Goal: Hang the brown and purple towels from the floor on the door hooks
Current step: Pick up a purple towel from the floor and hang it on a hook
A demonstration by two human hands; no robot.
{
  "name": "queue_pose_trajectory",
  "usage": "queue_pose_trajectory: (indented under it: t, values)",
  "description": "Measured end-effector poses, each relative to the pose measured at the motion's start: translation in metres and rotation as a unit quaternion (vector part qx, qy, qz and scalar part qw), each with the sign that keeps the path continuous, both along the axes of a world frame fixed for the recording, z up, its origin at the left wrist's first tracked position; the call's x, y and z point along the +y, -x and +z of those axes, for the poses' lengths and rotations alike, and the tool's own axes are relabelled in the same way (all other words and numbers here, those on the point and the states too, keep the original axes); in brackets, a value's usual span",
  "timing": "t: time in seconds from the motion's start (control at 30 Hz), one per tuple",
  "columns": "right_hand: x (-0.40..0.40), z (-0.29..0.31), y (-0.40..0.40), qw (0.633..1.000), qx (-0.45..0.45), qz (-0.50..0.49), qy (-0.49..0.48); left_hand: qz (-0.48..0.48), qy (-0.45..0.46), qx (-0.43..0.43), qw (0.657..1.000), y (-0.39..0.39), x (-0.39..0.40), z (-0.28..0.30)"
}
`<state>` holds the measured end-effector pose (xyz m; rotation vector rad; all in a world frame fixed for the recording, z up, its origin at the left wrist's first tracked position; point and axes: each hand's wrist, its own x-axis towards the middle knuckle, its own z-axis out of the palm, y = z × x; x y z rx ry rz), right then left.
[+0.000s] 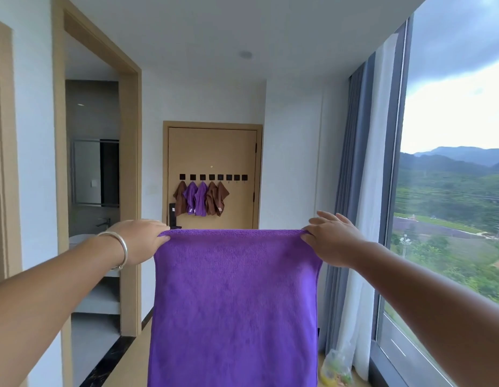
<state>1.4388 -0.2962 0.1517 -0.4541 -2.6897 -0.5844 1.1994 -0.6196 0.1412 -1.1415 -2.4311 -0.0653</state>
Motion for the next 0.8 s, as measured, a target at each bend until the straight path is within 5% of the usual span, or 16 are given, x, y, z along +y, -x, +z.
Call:
queue_pose_trajectory:
  t: [0.43, 0.8]
  values:
    - [0.03, 0.009, 0.176, 0.999, -0.011, -0.028, -0.025, -0.033, -0.011, -0.007, 0.999, 0.17, 0.033, 0.015]
    - [0.109, -0.025, 0.32, 0.999, 0.007, -0.025, 0.045, -0.022, 0.004, -0.035, 0.999, 0.297, 0.1, -0.004]
